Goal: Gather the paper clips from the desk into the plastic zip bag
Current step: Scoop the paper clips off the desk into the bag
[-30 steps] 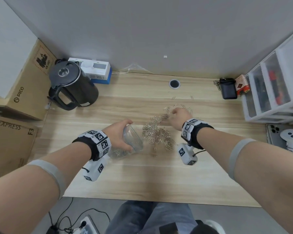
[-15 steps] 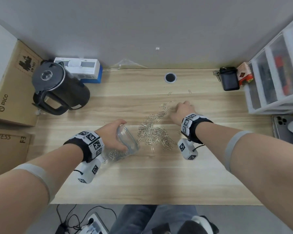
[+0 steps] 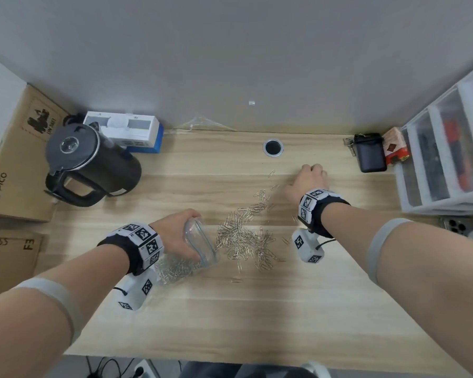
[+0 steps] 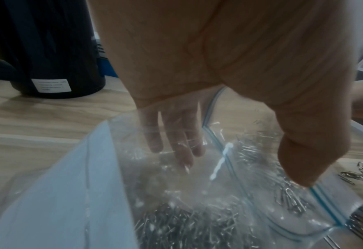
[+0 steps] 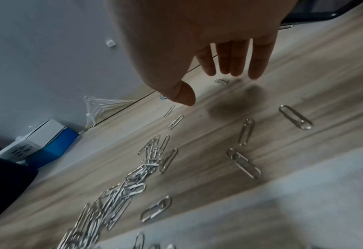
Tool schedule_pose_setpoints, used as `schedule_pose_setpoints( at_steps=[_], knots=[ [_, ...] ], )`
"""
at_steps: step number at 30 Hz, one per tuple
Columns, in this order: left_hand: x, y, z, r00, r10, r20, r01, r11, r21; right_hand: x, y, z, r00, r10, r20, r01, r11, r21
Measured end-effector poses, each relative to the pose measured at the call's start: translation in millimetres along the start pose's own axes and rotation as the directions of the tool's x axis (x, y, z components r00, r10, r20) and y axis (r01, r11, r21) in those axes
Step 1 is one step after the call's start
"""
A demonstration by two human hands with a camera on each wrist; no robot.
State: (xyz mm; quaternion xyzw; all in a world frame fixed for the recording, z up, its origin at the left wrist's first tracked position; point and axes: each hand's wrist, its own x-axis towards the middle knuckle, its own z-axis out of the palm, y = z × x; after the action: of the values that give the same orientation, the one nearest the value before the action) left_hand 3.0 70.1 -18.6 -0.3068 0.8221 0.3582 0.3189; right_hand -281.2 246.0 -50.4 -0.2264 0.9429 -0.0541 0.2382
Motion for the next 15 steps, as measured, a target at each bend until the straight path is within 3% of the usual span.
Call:
schedule_pose_setpoints(
  at_steps=[7, 15],
  knots=[
    [9.1, 8.0, -3.8, 0.999, -0.030, 0.023, 0.030, 0.999, -0.011, 21.5, -10.9, 9.2, 0.990, -0.131, 0.061, 0.130, 0.991, 0.008],
    [9.4, 6.7, -3.3, 0.999, -0.047, -0.006, 0.047, 0.999, 0.002, 9.7, -38.5, 22.4, 0.907, -0.376, 0.191, 0.387, 0.922, -0.022]
  ],
)
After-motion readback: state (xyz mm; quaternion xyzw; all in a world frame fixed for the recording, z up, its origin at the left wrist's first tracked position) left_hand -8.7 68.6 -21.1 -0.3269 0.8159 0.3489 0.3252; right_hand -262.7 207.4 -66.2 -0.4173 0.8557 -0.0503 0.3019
